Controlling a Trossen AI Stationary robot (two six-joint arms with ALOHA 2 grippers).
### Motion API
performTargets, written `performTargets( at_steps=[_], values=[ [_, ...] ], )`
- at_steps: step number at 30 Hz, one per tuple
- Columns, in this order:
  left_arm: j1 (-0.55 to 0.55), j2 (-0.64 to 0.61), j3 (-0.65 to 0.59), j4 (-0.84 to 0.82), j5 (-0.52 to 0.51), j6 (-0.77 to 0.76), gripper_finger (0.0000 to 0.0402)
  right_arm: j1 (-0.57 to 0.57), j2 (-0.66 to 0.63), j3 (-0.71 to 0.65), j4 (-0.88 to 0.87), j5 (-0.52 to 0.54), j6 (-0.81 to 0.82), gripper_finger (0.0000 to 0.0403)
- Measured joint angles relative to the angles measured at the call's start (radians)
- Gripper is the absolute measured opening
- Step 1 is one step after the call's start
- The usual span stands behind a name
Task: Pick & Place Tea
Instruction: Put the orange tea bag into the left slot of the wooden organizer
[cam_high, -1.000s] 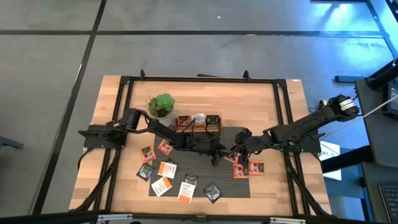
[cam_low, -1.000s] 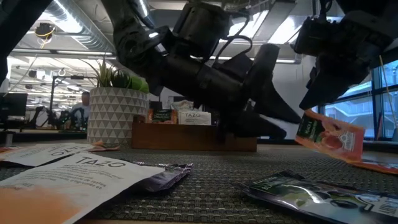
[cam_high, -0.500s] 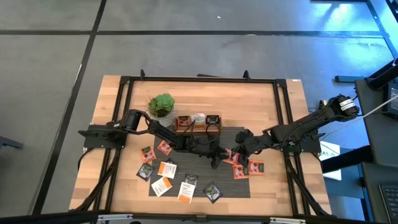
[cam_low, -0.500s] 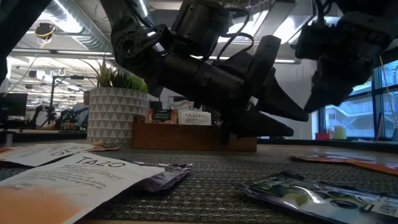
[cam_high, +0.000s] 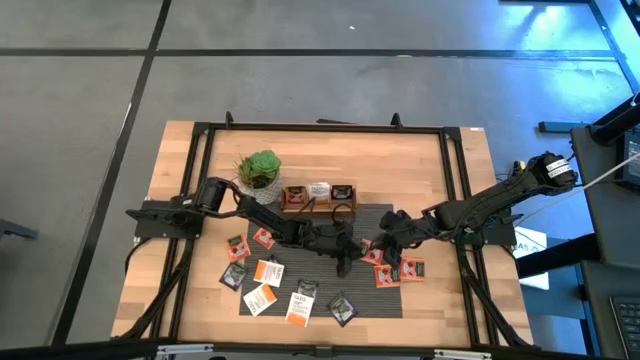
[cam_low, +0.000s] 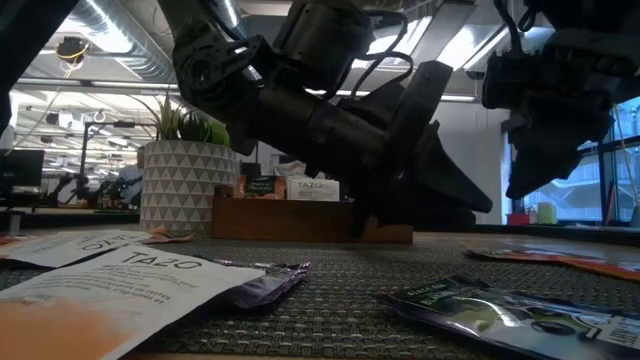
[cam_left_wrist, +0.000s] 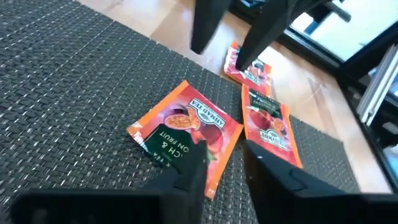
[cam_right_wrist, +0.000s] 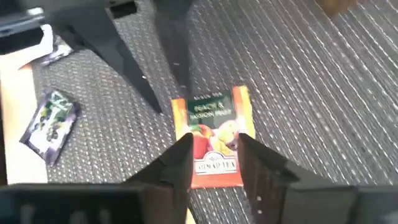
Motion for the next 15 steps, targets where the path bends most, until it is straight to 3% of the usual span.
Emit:
performTargets(
  at_steps=[6,15],
  values=[
    [-0.005,0.0,0.0,-0.012,0.01,0.116,0.001,0.001,0.0,0.0,0.01,0.001,-0.054,0.0173],
    [-0.007,0.033,0.017,-0.005,0.015,0.172,0.0003,-0.002,0.009,0.0,-0.014,0.002,0.045,0.0176]
  ],
)
